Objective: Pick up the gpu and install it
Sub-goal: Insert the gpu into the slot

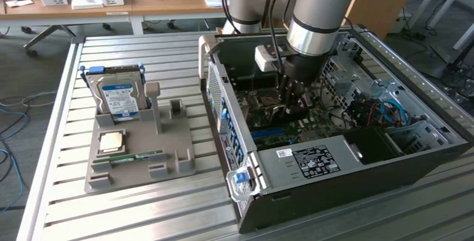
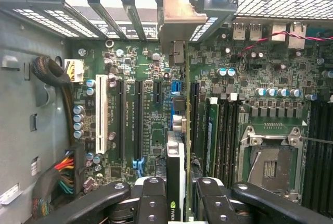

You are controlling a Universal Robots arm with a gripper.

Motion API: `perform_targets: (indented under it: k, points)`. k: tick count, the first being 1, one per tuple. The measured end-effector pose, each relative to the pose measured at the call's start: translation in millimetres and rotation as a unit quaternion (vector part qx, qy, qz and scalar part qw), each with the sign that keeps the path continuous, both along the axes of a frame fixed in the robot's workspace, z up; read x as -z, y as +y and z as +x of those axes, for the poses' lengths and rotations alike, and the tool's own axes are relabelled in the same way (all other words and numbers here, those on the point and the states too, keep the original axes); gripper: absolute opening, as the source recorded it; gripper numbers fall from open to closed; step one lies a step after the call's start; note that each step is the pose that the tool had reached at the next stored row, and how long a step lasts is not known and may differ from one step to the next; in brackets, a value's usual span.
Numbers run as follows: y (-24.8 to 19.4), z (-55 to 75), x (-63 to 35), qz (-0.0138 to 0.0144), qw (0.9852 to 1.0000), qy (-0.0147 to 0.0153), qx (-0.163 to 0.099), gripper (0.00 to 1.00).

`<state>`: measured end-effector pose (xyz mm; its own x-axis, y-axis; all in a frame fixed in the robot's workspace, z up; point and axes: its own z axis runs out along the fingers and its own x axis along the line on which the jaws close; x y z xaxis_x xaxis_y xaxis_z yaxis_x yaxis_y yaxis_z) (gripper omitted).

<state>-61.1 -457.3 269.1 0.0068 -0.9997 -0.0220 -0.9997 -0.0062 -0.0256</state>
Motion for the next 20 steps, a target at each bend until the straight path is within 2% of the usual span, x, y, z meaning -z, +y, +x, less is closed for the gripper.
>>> perform_targets:
  k: [20]
  points:
    - [0.4,-7.6,6.5,-0.0006,1.0000,0.0001,0.000,0.27]
